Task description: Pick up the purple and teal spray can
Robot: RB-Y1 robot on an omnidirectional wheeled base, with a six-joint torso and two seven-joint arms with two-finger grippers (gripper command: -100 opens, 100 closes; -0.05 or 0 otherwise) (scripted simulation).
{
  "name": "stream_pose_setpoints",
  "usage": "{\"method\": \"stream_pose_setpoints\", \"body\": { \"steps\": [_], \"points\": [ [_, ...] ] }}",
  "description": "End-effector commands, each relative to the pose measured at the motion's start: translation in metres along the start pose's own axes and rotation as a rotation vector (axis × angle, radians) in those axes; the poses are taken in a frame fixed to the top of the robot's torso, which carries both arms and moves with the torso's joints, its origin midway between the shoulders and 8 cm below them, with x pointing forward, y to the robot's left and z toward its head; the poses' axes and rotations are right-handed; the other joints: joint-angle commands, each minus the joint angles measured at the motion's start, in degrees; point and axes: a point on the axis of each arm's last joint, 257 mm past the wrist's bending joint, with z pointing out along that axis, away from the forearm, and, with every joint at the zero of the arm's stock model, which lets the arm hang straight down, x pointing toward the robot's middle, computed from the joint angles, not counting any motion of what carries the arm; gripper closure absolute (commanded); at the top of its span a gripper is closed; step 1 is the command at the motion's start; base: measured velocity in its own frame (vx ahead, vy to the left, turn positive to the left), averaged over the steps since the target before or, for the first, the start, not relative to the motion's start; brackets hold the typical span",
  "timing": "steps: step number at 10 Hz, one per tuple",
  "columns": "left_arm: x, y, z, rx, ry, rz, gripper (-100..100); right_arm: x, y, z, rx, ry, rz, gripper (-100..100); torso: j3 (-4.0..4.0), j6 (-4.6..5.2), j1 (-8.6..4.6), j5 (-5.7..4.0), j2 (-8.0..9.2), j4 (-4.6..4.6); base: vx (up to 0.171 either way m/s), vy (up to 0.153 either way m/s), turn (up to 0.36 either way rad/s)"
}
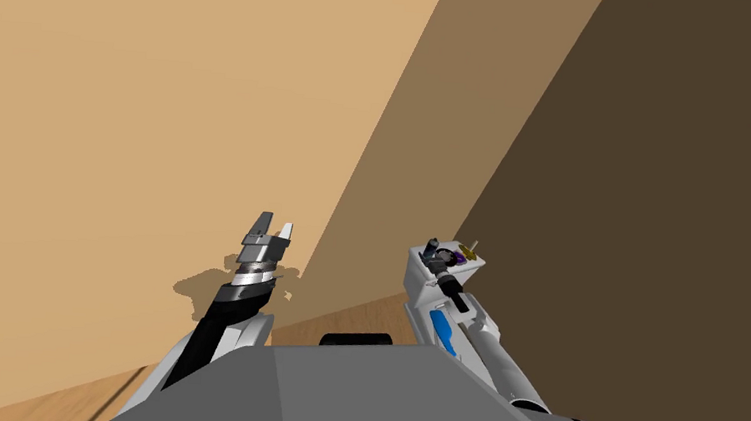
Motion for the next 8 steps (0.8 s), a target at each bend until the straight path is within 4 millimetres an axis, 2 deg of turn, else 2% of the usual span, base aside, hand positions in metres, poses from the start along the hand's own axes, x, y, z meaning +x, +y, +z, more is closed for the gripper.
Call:
{"method": "stream_pose_setpoints", "body": {
  "steps": [1, 2, 4, 5, 7, 8],
  "points": [
    [0.000, 0.000, 0.000, 0.000, 0.000, 0.000, 0, -0.005, 0.009, 0.014, -0.032, -0.013, -0.011, -100, 0.00, 0.00, 0.00, 0.00, 0.00, 0.00, -0.043, 0.020, -0.170],
    [0.000, 0.000, 0.000, 0.000, 0.000, 0.000, 0, -0.005, 0.007, 0.022, -0.027, -0.011, -0.007, -100, 0.05, 0.03, 0.03, 0.01, 0.09, 0.01, -0.054, 0.032, -0.073],
    [0.000, 0.000, 0.000, 0.000, 0.000, 0.000, 0, 0.003, 0.003, 0.024, -0.017, 0.007, -0.001, -100, 0.05, -0.02, 0.03, 0.01, 0.07, 0.02, -0.013, 0.005, 0.024],
    [0.000, 0.000, 0.000, 0.000, 0.000, 0.000, 0, -0.004, 0.010, 0.037, -0.046, -0.005, -0.016, -100, 0.00, -0.01, -0.02, 0.00, 0.00, 0.00, -0.031, 0.002, -0.149],
    [0.000, 0.000, 0.000, 0.000, 0.000, 0.000, 0, -0.002, 0.006, 0.047, -0.034, 0.006, -0.009, -100, 0.07, -0.01, 0.02, 0.01, 0.12, 0.03, -0.042, 0.013, -0.031],
    [0.000, 0.000, 0.000, 0.000, 0.000, 0.000, 0, -0.012, 0.013, 0.056, -0.064, -0.012, -0.029, -100, 0.06, -0.01, 0.03, 0.01, 0.09, 0.02, -0.044, 0.015, -0.123]
  ]
}}
